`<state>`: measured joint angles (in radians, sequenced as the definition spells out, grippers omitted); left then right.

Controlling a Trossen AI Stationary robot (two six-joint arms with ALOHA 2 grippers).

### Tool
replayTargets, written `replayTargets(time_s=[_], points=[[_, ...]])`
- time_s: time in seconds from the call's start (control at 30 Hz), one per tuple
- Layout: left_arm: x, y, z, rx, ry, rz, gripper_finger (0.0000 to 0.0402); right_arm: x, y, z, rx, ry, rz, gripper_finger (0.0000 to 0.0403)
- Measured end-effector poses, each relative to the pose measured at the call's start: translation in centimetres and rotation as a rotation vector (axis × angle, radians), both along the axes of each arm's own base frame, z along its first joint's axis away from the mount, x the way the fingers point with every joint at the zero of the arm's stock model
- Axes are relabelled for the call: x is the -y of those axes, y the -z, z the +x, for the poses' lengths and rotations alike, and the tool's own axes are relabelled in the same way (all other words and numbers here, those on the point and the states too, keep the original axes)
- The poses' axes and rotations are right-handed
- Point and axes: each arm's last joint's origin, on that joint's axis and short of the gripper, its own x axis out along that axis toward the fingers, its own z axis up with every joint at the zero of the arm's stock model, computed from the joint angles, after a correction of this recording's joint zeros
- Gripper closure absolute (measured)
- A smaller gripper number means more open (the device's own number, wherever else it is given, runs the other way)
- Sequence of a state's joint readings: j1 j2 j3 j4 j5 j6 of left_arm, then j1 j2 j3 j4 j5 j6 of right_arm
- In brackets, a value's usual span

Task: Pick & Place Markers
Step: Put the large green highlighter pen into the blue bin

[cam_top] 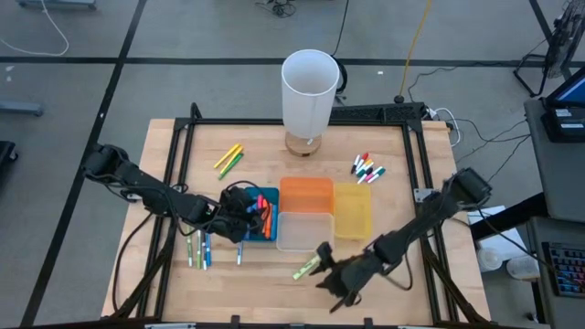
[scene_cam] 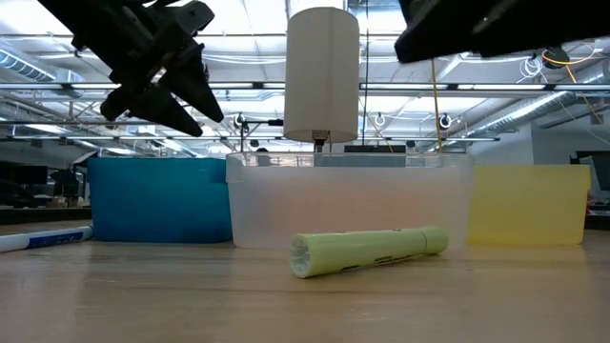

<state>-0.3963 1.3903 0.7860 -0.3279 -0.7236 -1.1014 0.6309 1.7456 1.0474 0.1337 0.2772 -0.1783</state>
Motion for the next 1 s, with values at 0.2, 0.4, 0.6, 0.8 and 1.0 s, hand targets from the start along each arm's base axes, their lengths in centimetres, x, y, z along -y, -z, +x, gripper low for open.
replayTargets(time_s=[0.2, 0.4, 0.6, 0.8, 1.0], points=[[0.4, -0.1, 0.0, 0.01, 0.02, -0.008, 0.019, -0.4, 3.3, 1.4, -0.078, 0.029, -0.043, 0.0233], [0.3, -0.3, 0.3, 0.018, 0.05, 0.018, 0.019, 1.6, 4.6, 2.9, -0.108, 0.112, -0.047, 0.0217], [0.2, -0.3, 0.4, 0.021, 0.05, 0.022, 0.019, 2.2, 5.1, 2.8, -0.161, 0.127, -0.075, 0.0216], [0.5, -0.4, 0.4, 0.036, 0.058, 0.015, 0.019, 1.6, 5.2, 2.4, -0.166, 0.104, -0.088, 0.023], [0.5, -0.4, 0.4, 0.036, 0.061, 0.019, 0.019, 1.9, 5.3, 2.3, -0.179, 0.109, -0.103, 0.0239]])
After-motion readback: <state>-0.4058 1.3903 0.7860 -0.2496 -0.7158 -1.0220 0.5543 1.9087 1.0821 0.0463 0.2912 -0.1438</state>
